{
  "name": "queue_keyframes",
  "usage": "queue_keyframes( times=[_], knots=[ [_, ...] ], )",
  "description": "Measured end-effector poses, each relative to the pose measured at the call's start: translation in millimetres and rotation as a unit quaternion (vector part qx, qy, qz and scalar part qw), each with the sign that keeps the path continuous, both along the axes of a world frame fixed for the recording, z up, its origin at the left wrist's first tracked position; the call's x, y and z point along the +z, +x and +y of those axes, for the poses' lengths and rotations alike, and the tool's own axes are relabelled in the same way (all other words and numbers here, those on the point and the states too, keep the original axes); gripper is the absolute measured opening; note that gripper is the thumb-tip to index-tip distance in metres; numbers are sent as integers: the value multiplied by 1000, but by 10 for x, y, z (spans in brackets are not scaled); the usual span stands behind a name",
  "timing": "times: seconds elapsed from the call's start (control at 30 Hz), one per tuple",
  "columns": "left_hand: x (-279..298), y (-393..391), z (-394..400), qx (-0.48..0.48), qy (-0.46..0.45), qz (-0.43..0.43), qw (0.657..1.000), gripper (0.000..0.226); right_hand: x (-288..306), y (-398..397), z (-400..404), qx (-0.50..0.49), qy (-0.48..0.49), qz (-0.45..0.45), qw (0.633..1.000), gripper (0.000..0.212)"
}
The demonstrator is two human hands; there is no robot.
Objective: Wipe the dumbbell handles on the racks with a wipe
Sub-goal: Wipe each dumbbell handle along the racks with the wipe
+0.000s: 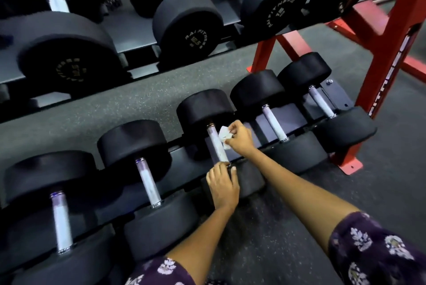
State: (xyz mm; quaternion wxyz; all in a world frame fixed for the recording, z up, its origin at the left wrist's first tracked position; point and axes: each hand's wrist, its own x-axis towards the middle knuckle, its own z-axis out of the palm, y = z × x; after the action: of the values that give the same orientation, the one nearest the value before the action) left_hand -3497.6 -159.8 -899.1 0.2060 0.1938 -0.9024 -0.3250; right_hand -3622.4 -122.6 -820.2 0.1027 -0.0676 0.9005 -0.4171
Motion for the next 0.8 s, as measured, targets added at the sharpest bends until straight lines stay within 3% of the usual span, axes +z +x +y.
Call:
queue_keyframes(
  times=[0.07, 0.17, 0.4, 0.6, 0.7, 0.8],
  knots=[
    [-12, -39, 13, 37, 41, 25, 998, 33, -57, -65, -50, 38, 20, 6, 999, 32],
    [-2, -105, 1, 97, 100, 63, 988, 34, -141, -151, -149, 111, 62, 24, 992, 21],
    [-63, -125, 30, 128, 83, 38, 988, 38, -357, -58, -156, 315, 208, 11, 926, 17],
    [-37, -111, 42, 144, 111, 30, 983, 39, -350, -209, -43, 312, 194, 104, 924, 20],
    [-38, -95, 33, 135, 100, 36, 985, 40, -405, -228, 113, 377, 179, 48, 907, 19],
    [-21, -96, 32, 128, 94, 10, 987, 59, -400, -429, 124, 340, 157, 27, 927, 22]
  ],
)
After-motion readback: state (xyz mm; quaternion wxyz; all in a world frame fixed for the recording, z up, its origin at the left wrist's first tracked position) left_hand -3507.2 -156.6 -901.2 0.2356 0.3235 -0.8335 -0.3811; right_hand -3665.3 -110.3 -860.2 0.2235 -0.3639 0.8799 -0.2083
